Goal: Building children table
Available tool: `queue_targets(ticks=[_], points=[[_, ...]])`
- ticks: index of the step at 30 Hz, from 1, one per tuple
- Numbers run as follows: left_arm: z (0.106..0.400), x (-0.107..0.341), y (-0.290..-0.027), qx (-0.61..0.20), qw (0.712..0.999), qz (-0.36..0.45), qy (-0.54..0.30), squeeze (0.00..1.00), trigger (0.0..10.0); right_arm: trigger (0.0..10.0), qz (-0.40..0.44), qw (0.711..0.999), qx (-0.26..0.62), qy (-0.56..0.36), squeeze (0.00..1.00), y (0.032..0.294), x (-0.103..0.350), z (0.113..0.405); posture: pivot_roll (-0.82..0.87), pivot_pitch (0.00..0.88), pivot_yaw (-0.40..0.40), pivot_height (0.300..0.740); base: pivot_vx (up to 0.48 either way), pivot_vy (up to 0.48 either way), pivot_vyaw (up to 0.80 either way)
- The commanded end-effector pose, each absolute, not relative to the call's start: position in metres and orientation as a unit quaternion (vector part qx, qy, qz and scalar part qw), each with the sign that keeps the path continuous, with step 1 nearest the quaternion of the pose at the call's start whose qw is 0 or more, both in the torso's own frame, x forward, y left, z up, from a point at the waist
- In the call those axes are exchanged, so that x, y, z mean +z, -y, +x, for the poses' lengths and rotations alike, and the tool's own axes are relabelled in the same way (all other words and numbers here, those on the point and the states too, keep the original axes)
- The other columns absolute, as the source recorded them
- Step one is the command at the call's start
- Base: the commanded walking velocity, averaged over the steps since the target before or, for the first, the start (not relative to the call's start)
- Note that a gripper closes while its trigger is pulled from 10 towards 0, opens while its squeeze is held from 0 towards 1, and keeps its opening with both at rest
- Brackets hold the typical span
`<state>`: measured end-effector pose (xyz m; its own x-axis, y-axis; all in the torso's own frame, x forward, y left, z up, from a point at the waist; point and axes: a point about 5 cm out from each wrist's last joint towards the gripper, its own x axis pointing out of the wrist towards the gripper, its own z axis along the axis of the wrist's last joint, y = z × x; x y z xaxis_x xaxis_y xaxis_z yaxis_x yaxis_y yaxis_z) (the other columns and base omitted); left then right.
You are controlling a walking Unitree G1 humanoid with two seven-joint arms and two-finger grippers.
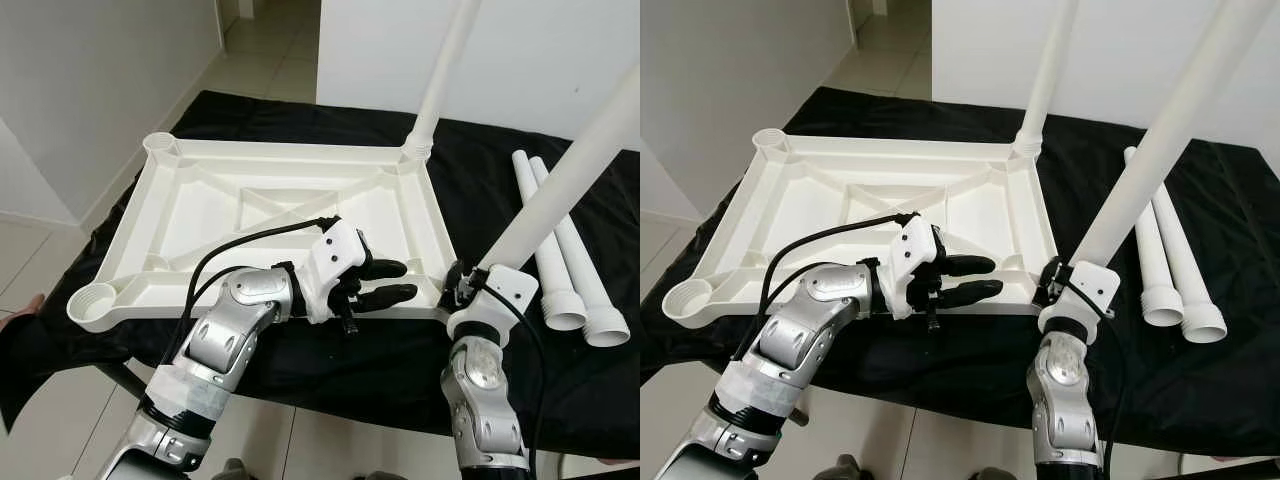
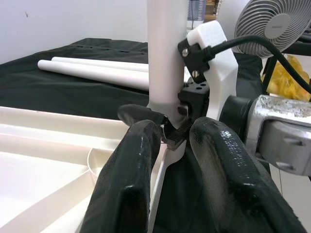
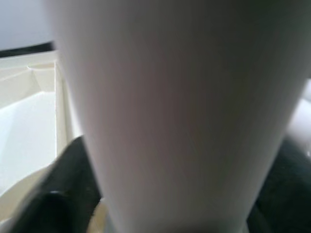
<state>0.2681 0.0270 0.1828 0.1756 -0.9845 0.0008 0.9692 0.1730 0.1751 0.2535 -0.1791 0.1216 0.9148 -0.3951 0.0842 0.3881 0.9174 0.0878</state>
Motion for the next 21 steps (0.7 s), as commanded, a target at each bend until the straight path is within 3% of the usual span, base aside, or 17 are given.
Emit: queue_targets(ticks=[1, 2, 21], points=[[0.271, 0.184, -0.028, -0.614, 0.784, 0.069, 0.058, 0.00, 10.0, 10.0, 0.041, 0.979, -0.191, 0.056, 1.00, 0.184, 0.122, 0.252, 0.03, 0.015, 0.009, 0.740, 0.000, 0.000, 0.00], [0.271, 0.184, -0.027, -0.615, 0.783, 0.069, 0.058, 0.00, 10.0, 10.0, 0.036, 0.982, -0.175, 0.059, 0.00, 0.188, 0.122, 0.252, 0.03, 0.015, 0.009, 0.740, 0.000, 0.000, 0.00], [0.270, 0.185, -0.024, -0.619, 0.781, 0.065, 0.059, 0.00, 10.0, 10.0, -0.043, 0.995, 0.055, 0.073, 0.00, 0.220, 0.137, 0.254, 0.02, 0.015, 0.009, 0.740, 0.000, 0.000, 0.00]])
